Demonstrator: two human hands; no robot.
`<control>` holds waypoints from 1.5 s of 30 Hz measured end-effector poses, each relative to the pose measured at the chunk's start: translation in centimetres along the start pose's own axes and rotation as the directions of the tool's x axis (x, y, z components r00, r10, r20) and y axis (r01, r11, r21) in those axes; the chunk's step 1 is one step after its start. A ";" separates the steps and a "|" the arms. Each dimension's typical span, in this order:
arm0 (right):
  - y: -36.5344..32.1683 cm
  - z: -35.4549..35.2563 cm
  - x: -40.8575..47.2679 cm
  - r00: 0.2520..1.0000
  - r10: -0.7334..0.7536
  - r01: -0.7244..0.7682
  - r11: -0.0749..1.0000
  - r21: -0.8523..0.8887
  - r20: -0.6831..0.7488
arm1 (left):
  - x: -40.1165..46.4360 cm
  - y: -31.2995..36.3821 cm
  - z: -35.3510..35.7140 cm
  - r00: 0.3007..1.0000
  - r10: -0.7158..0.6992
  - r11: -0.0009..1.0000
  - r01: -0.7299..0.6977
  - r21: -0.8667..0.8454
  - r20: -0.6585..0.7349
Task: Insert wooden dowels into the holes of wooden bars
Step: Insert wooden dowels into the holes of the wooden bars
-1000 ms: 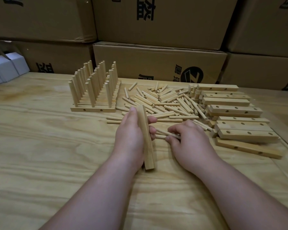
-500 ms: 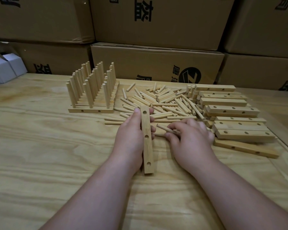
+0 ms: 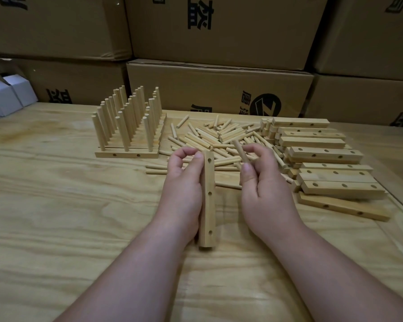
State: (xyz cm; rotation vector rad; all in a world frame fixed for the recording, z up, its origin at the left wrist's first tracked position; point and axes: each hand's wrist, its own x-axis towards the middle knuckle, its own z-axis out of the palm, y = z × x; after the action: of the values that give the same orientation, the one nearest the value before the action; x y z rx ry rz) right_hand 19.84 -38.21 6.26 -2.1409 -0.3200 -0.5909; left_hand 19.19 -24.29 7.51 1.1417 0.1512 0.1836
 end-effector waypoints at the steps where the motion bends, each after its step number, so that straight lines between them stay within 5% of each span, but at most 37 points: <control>1: 0.0 -0.1 0.0 1.000 -0.018 0.018 0.999 0.037 0.000 | -0.1 0.0 0.0 1.000 0.004 1.000 -0.004 0.006 0.008; 5: -0.3 -0.5 0.0 0.985 -0.169 0.164 0.981 0.101 0.036 | 0.1 0.0 -0.3 1.000 -0.001 1.000 0.001 0.005 0.013; 12: -1.2 -0.3 -0.4 0.898 -0.323 0.353 0.934 -0.052 0.299 | 0.2 0.2 -0.5 0.999 -0.028 0.999 0.027 -0.044 -0.023; 20: -1.2 -0.7 -0.2 0.911 -0.283 0.314 0.948 -0.057 0.301 | 0.7 0.5 -0.7 0.994 -0.104 0.994 0.105 -0.028 0.044; 24: -1.2 -0.4 -0.2 0.928 -0.253 0.281 0.957 -0.070 0.274 | 0.5 1.0 -0.5 0.985 -0.143 0.962 0.162 -0.221 0.102; 28: -0.6 -0.5 -0.1 0.969 -0.175 0.186 0.981 -0.050 0.176 | 0.2 0.7 -0.6 0.982 -0.053 0.938 0.112 -0.328 0.183; 35: 0.1 -0.5 0.1 0.981 -0.104 0.117 0.990 -0.075 0.163 | -0.1 0.5 -0.4 0.959 0.086 0.977 -0.028 -0.214 0.270; 45: -0.1 -0.6 0.0 0.980 -0.077 0.061 0.994 0.095 0.184 | 0.4 -0.4 -0.7 0.999 -0.037 0.993 0.041 -0.115 0.037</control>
State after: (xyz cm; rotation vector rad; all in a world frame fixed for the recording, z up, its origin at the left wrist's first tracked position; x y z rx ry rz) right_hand 19.63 -38.70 6.62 -2.1099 -0.5167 -0.4061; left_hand 19.42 -23.73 6.89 1.0251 0.1300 0.1363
